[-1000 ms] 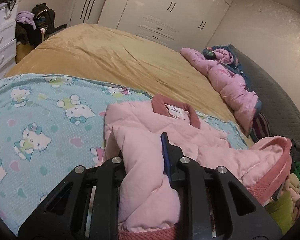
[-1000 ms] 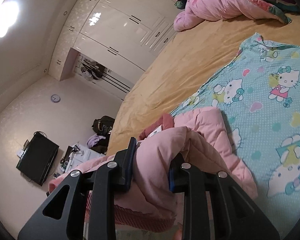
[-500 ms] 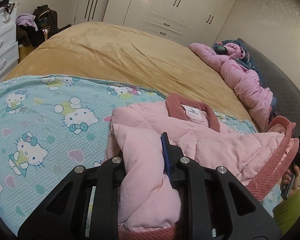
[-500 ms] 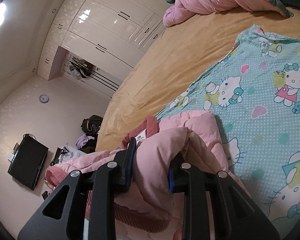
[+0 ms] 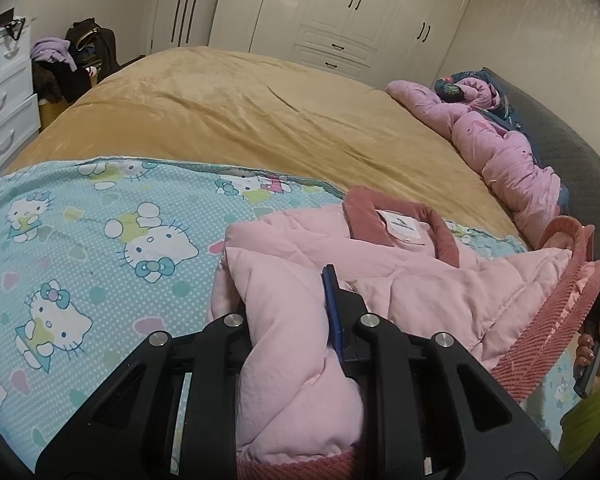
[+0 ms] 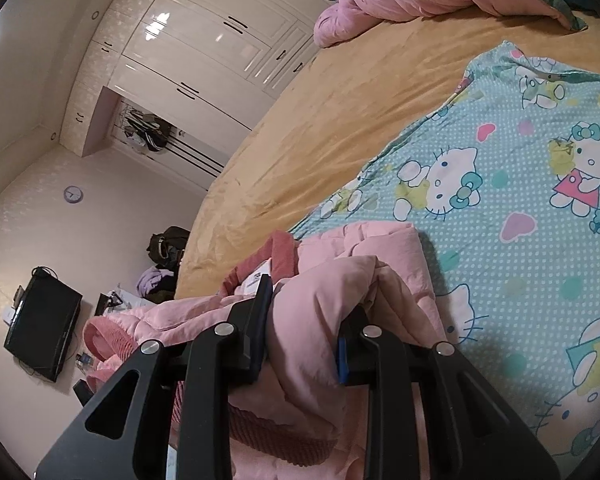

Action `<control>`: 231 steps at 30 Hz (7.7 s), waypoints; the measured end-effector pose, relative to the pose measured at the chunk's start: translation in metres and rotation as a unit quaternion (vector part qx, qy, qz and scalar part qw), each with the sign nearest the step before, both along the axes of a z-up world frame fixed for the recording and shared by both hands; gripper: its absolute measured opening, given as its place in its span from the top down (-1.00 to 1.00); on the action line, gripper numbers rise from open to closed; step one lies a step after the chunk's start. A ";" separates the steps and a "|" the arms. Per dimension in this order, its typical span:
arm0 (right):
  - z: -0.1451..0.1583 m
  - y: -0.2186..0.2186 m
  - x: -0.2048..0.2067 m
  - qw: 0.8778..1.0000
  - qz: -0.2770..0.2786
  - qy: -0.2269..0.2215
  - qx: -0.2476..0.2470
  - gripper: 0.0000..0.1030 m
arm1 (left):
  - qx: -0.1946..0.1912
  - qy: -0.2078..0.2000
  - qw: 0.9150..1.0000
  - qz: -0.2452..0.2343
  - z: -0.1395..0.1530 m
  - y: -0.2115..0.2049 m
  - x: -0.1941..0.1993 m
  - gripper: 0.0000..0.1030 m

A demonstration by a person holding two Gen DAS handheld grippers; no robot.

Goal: Fold large clothes
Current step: 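Lift the hem with both grippers and fold it toward the collar, then open both grippers to release the folded hem, then grasp the folded jacket edge with both grippers and pull it flat, then open both grippers and release the folded jacket, then grasp the side edge of the pink jacket with both grippers, then lift the held jacket side and fold it over the jacket with both grippers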

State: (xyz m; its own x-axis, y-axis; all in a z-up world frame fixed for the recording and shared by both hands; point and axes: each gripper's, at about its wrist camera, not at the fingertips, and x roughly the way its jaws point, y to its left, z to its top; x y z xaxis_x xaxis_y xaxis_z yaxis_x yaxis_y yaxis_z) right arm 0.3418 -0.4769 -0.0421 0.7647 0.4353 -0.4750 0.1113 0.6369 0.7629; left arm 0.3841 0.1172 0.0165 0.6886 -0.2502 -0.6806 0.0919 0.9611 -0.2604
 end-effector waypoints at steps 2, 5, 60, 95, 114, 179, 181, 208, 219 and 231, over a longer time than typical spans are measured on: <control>-0.003 0.001 0.004 1.000 0.001 0.005 -0.005 0.51 | 0.003 0.003 1.000 -0.001 -0.003 -0.001 0.004 0.73; -0.009 0.002 0.012 1.000 0.004 0.016 -0.011 0.51 | 0.006 0.009 1.000 0.000 -0.009 -0.002 0.010 0.73; -0.023 0.016 0.022 0.983 0.061 0.041 -0.166 -0.89 | -0.238 0.018 0.970 -0.056 0.029 0.047 0.005 -0.82; 0.054 0.029 0.018 0.970 0.052 -0.097 -0.215 0.62 | 0.021 -0.095 0.995 -0.011 0.028 0.030 0.006 0.94; -0.098 0.009 0.145 0.972 0.027 0.127 -0.196 0.36 | 0.115 0.047 0.991 0.045 -0.102 0.024 0.101 0.92; -0.006 0.013 0.011 0.961 0.110 0.053 -0.246 -0.92 | 0.163 -0.036 0.986 -0.018 -0.022 0.006 0.024 -0.83; -0.009 0.011 0.007 0.964 0.102 0.051 -0.241 -0.92 | 0.163 -0.033 0.986 -0.012 -0.024 0.015 0.021 -0.83; -0.079 -0.008 0.059 0.964 0.195 0.116 -0.137 -0.92 | -0.042 0.155 0.985 -0.061 -0.117 0.079 0.078 -0.83; -0.117 0.002 0.106 0.950 0.278 0.136 -0.035 -0.92 | -0.122 0.183 0.968 -0.119 -0.148 0.076 0.110 -0.84; -0.097 0.027 0.111 0.940 0.306 0.123 -0.092 -0.75 | -0.129 0.161 0.966 -0.155 -0.133 0.037 0.111 -0.36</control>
